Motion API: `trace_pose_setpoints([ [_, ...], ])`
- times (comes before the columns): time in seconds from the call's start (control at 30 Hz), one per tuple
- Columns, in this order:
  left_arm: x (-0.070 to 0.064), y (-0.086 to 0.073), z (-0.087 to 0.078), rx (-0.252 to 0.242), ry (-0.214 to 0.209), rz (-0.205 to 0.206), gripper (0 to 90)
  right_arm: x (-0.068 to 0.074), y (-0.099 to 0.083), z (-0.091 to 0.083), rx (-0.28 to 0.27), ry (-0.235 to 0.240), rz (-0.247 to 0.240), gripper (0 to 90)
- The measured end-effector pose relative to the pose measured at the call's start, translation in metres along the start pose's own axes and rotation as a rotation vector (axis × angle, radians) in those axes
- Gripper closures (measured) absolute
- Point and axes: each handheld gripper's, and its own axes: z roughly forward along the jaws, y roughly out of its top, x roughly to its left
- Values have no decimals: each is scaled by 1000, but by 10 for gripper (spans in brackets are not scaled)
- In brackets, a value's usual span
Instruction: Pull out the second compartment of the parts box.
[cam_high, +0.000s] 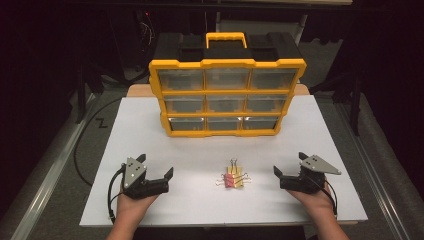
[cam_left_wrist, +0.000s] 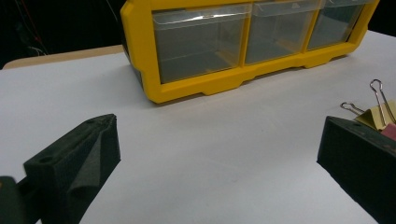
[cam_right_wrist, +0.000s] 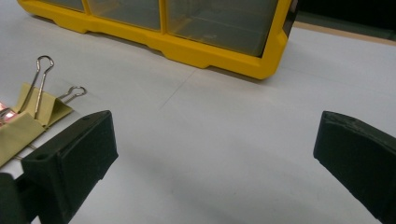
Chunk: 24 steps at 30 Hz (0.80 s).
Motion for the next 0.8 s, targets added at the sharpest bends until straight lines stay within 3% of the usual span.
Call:
trace_pose_setpoints([
  [0.37,3,-2,1,7,-27,4,1,-2,0,0,-19,15,6,7],
  [0.6,2,-3,2,7,-19,17,2,-6,4,4,-8,29,18,7],
  [0.8,3,-2,3,10,-33,-9,1,-8,18,10,-4,32,32,8],
])
